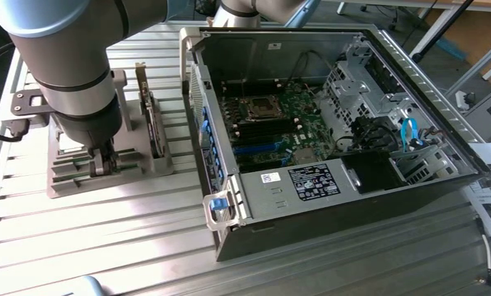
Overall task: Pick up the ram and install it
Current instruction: 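Pick up the ram and move it above insertion slot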
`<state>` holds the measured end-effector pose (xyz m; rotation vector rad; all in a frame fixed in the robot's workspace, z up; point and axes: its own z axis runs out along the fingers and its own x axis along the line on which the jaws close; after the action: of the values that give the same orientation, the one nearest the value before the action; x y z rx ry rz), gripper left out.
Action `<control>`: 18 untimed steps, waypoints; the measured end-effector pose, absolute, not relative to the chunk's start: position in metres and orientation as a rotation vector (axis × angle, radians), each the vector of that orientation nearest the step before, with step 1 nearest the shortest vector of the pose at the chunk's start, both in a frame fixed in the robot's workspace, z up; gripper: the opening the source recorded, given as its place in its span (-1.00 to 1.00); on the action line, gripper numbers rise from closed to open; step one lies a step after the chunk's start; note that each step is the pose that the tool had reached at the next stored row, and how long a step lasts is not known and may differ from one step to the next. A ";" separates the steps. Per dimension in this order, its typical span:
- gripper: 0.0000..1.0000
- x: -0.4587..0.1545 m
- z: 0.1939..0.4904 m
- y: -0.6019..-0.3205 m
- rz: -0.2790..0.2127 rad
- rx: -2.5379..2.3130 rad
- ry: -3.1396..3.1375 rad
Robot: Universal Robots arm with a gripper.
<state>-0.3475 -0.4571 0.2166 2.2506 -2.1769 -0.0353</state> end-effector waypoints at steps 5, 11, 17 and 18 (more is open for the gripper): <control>-0.76 -0.347 0.220 -0.457 -0.035 2.251 -2.177; -0.76 -0.347 0.227 -0.457 -0.035 2.250 -2.177; -0.76 -0.347 0.235 -0.457 -0.035 2.251 -2.177; -0.76 -0.347 0.236 -0.457 -0.035 2.251 -2.177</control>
<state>-0.3473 -0.4571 0.2365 2.2506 -2.1768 -0.0353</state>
